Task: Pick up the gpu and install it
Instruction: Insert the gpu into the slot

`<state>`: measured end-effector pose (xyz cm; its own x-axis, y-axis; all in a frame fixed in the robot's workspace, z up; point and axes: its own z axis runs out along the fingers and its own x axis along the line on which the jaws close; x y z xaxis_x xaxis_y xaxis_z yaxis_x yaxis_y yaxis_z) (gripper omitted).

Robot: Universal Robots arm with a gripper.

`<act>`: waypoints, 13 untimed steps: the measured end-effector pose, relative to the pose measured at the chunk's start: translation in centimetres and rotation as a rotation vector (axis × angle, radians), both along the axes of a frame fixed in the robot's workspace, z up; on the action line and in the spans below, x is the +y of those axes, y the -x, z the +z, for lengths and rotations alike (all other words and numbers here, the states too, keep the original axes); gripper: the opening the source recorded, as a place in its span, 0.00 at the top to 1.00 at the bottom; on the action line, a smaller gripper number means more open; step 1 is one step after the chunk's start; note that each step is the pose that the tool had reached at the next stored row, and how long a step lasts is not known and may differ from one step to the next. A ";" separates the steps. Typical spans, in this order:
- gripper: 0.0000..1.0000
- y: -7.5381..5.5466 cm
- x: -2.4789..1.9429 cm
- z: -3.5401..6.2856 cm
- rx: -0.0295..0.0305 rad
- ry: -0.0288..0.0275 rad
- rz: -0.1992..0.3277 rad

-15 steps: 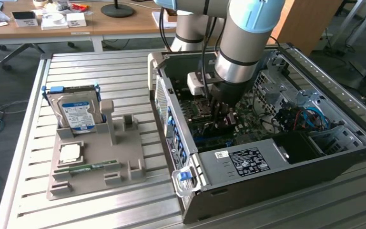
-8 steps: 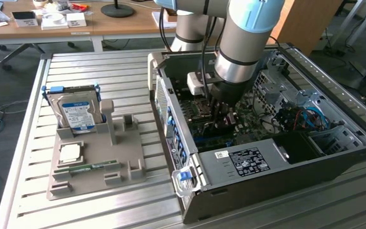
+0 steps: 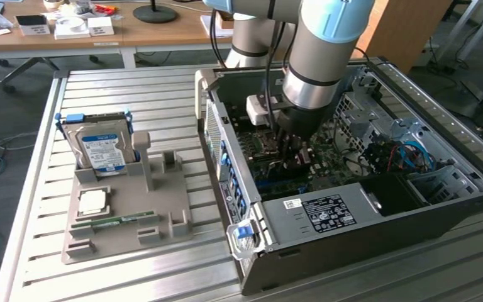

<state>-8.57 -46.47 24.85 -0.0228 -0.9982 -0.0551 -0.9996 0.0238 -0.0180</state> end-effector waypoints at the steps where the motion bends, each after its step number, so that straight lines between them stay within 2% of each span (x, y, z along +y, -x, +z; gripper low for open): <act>1: 0.73 0.1 0.00 0.00 -0.0006 0.0001 0.000; 13: 0.73 0.4 -0.01 -0.33 -0.0020 -0.0003 0.000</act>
